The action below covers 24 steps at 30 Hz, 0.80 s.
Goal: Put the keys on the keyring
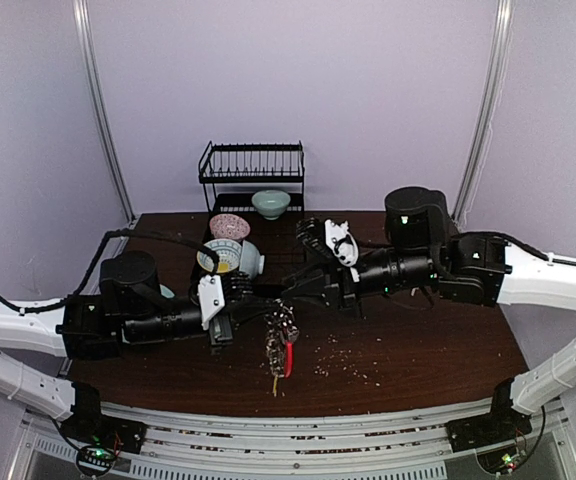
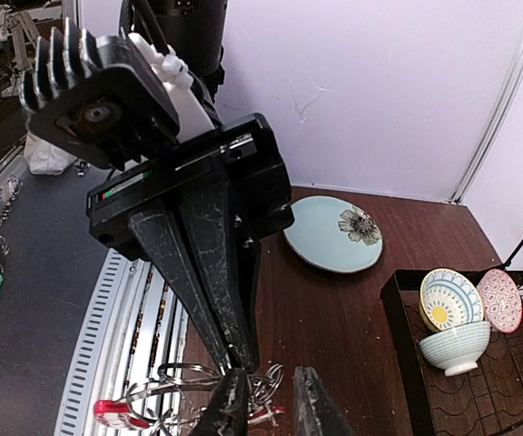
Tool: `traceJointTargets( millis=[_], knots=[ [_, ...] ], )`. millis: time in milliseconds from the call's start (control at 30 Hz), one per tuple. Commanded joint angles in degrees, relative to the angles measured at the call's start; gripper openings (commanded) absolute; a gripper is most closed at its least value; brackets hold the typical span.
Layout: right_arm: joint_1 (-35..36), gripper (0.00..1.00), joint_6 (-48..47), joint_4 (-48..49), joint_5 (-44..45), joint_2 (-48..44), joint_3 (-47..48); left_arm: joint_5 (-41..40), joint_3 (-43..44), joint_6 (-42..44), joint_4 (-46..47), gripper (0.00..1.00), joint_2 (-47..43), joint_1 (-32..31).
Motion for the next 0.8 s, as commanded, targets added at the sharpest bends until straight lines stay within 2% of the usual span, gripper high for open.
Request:
traceJointTargets(
  millis=[0,267,600,767],
  knots=[
    [0.3,0.19,-1.8,-1.3,-1.8,-0.3,0.1,0.7,1.0,0.6,4.9,0.00,-0.7,-0.1],
    [0.3,0.20,-1.6,-1.9,-1.7,0.3,-0.6,0.7,1.0,0.6,4.9,0.00,-0.6,-0.1],
    [0.3,0.21,-0.3,-0.3,-6.5,-0.9,-1.6,0.7,1.0,0.8,4.7,0.00,-0.7,-0.1],
    [0.2,0.12,0.2,1.5,-3.4,-0.3,-2.3,0.8,1.0,0.7,4.7,0.00,-1.0,-0.1]
  ],
)
